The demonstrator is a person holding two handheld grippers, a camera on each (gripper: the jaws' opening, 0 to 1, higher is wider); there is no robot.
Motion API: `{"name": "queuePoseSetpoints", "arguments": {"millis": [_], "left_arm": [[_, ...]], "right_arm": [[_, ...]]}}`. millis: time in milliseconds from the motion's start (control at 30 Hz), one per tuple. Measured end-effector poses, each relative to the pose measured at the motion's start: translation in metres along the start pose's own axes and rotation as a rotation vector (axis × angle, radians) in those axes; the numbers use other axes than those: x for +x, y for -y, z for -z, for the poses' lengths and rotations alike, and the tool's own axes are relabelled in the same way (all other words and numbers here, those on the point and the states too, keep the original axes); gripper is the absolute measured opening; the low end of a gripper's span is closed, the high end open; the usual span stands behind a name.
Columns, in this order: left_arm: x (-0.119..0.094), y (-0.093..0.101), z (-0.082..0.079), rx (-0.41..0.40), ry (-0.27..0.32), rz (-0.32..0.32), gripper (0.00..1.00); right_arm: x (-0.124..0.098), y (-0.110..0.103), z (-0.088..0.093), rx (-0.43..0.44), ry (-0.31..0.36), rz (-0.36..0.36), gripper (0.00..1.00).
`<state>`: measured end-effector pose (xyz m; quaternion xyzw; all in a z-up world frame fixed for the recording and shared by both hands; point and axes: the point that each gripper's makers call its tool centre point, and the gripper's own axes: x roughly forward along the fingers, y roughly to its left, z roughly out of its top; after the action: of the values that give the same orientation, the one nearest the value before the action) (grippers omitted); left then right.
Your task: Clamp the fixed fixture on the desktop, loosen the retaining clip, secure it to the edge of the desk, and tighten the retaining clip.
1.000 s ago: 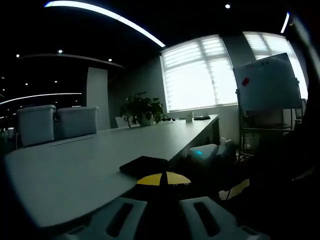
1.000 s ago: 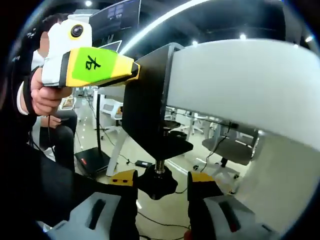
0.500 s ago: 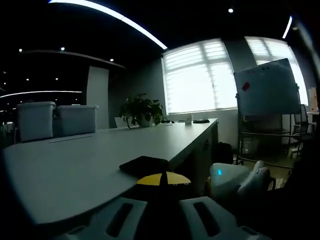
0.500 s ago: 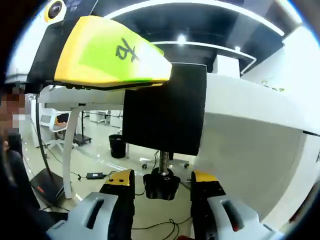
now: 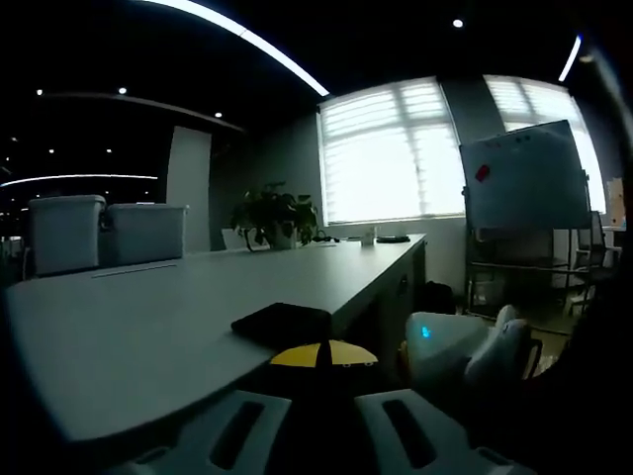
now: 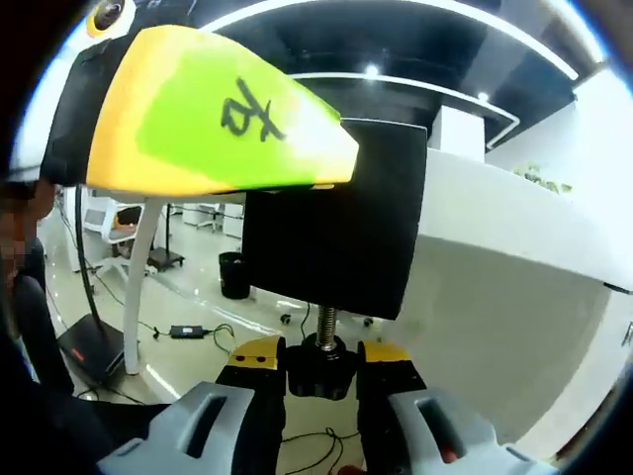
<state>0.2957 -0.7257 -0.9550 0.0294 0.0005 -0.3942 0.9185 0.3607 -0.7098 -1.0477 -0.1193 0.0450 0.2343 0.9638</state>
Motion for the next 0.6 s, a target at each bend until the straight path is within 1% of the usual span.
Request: {"name": "queuePoseSetpoints", "arguments": {"millis": [100, 167, 233, 300, 333, 367, 400, 500, 567, 600], "left_arm": [[0.001, 0.0, 0.001, -0.008, 0.001, 0.005, 0.01], [0.001, -0.001, 0.001, -0.007, 0.0, 0.007, 0.01], [0.001, -0.001, 0.001, -0.002, -0.005, 0.007, 0.01], [0.002, -0.001, 0.001, 0.002, -0.011, 0.01, 0.01], [0.002, -0.001, 0.001, 0.006, -0.015, 0.011, 0.01], [0.002, 0.0, 0.001, 0.008, -0.02, 0.012, 0.01], [0.002, -0.001, 0.001, 0.011, -0.025, 0.014, 0.01], [0.003, -0.001, 0.001, 0.017, -0.031, 0.017, 0.01], [0.003, 0.0, 0.001, 0.022, -0.029, 0.014, 0.01], [0.003, 0.0, 0.001, 0.023, -0.028, 0.012, 0.01]], "right_arm": [[0.0, -0.001, -0.001, -0.029, 0.013, -0.038, 0.25], [-0.001, -0.001, -0.001, -0.021, 0.017, -0.065, 0.25], [0.0, -0.002, -0.001, -0.01, 0.027, -0.107, 0.25], [0.0, -0.006, -0.001, -0.01, 0.033, -0.172, 0.25], [0.0, -0.007, -0.001, 0.007, 0.035, -0.21, 0.25], [0.0, -0.009, -0.002, -0.002, 0.04, -0.248, 0.25], [0.0, -0.009, -0.002, -0.022, 0.043, -0.271, 0.25], [-0.001, -0.013, -0.001, -0.032, 0.045, -0.407, 0.25], [-0.002, -0.016, -0.003, -0.082, 0.064, -0.479, 0.25], [-0.003, -0.017, -0.003, -0.067, 0.056, -0.508, 0.25]]}}
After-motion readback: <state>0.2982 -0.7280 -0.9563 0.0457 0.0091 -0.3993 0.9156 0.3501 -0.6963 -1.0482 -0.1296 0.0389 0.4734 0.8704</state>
